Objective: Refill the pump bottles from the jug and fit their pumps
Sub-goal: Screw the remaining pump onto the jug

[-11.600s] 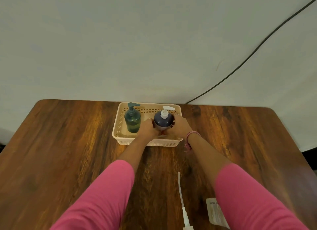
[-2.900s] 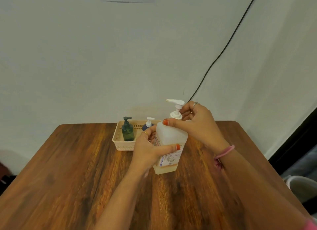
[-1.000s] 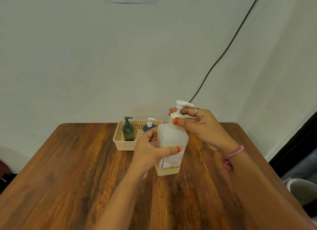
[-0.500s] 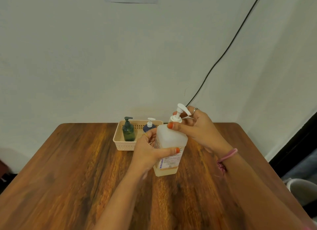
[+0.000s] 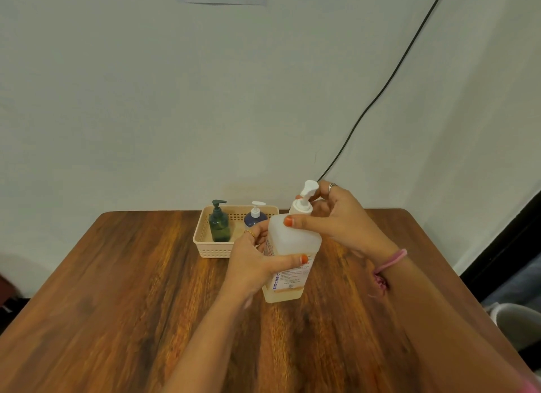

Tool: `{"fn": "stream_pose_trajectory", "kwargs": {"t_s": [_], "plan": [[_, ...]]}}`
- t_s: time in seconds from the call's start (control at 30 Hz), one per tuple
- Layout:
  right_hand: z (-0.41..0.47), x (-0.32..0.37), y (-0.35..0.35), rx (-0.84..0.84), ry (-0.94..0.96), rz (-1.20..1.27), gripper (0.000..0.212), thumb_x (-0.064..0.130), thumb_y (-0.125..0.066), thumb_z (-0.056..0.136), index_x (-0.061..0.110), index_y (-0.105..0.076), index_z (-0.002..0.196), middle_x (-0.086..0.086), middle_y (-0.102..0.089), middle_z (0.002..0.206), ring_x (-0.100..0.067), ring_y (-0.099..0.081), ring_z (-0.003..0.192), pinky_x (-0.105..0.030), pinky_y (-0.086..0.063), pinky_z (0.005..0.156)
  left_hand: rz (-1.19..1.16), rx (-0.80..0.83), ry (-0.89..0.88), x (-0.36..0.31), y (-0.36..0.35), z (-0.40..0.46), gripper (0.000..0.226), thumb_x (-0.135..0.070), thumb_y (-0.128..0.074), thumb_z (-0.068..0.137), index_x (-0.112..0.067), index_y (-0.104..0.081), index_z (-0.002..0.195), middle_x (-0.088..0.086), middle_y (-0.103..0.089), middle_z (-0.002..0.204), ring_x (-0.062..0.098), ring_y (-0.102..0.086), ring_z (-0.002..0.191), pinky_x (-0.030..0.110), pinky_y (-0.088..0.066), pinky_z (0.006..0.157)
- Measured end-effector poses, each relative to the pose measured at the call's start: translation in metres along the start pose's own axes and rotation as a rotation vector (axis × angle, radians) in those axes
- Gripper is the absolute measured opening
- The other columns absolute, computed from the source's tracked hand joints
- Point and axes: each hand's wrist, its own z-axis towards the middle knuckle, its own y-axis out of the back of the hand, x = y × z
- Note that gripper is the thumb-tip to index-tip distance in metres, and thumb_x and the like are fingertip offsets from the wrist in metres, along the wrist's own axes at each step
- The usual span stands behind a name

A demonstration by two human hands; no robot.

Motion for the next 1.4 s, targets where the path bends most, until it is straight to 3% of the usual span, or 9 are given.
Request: {"fn": "stream_pose_trajectory", "kwargs": {"t_s": [0.2,0.3,0.43,0.53,0.77,0.97,1.1,1.27,1.4], "plan": [[-0.001,0.004,-0.004,-0.099,-0.004,-0.151,0.077,0.061,-0.079,0.047,0.016,-0.060,0.106,0.002,-0.069,0.092,-0.013,-0.068,0.080,-0.040,-0.060,0.072,0.010,0.000,-0.004,0.000,-0.003,0.000,0.081,-0.022,-0.094,0.049,-0.026,-0.057,0.121,-0.005,-0.068,0.112,0.015,-0.066,0.104,0.040,-0.059,0.084],[-0.003,0.005,0.001,-0.043,-0.017,-0.133,0.069,0.053,-0.080,0.056,0.020,-0.057,0.112,0.005,-0.070,0.096,-0.009,-0.069,0.082,-0.037,-0.060,0.073,-0.015,0.015,-0.002,0.000,-0.002,0.000,0.078,-0.019,-0.094,0.050,-0.025,-0.058,0.119,-0.004,-0.069,0.111,0.015,-0.067,0.103,0.037,-0.060,0.083],[-0.006,0.002,0.009,0.175,0.028,0.008,0.053,0.021,-0.074,0.079,0.025,-0.055,0.129,0.010,-0.065,0.121,-0.005,-0.063,0.110,-0.034,-0.055,0.090,-0.029,0.015,-0.002,-0.002,0.000,-0.001,0.087,-0.031,-0.095,0.041,-0.026,-0.059,0.119,-0.004,-0.070,0.112,0.016,-0.067,0.105,0.042,-0.058,0.085],[-0.007,-0.001,0.006,0.129,0.054,0.092,0.043,0.012,-0.073,0.081,0.019,-0.062,0.123,0.005,-0.069,0.117,-0.009,-0.063,0.110,-0.035,-0.053,0.093,-0.042,0.009,-0.015,-0.003,0.001,-0.003,0.078,-0.020,-0.095,0.047,-0.030,-0.058,0.115,-0.004,-0.069,0.111,0.015,-0.067,0.103,0.036,-0.060,0.080],[-0.010,0.000,-0.015,-0.192,0.068,-0.054,0.044,0.040,-0.085,0.062,0.020,-0.058,0.089,0.006,-0.071,0.092,-0.010,-0.068,0.086,-0.038,-0.059,0.076,-0.042,-0.026,-0.033,-0.005,0.001,-0.006,0.077,-0.017,-0.094,0.049,-0.029,-0.059,0.117,-0.006,-0.069,0.110,0.014,-0.067,0.101,0.039,-0.060,0.080],[-0.011,0.004,-0.003,0.189,0.066,-0.018,0.059,0.035,-0.067,0.083,0.032,-0.044,0.137,0.016,-0.056,0.134,0.000,-0.053,0.121,-0.032,-0.050,0.098,-0.046,0.002,-0.036,-0.004,0.005,-0.008,0.071,-0.014,-0.093,0.052,-0.028,-0.060,0.114,-0.004,-0.071,0.108,0.015,-0.069,0.100,0.038,-0.060,0.080],[-0.012,0.002,-0.007,0.087,0.080,0.058,0.038,0.029,-0.071,0.082,0.024,-0.061,0.118,0.006,-0.067,0.119,-0.007,-0.063,0.110,-0.039,-0.054,0.093,-0.042,0.000,-0.038,-0.005,0.003,-0.010,0.073,-0.013,-0.093,0.051,-0.027,-0.059,0.115,-0.003,-0.070,0.109,0.015,-0.068,0.100,0.036,-0.060,0.079],[-0.014,0.000,-0.020,-0.144,-0.001,0.033,0.058,0.056,-0.080,0.055,0.024,-0.061,0.099,0.004,-0.072,0.098,-0.011,-0.070,0.091,-0.042,-0.058,0.082,-0.043,0.008,-0.043,-0.006,0.000,-0.012,0.071,-0.014,-0.093,0.051,-0.028,-0.059,0.113,-0.006,-0.070,0.106,0.011,-0.068,0.097,0.029,-0.060,0.074],[-0.014,0.001,-0.004,0.103,-0.061,0.139,0.066,0.044,-0.082,0.067,0.024,-0.055,0.124,0.006,-0.066,0.119,-0.013,-0.065,0.107,-0.043,-0.055,0.090,-0.036,0.016,-0.027,-0.004,0.000,-0.012,0.079,-0.020,-0.095,0.048,-0.025,-0.059,0.118,-0.004,-0.070,0.110,0.016,-0.068,0.102,0.040,-0.060,0.082]]}}
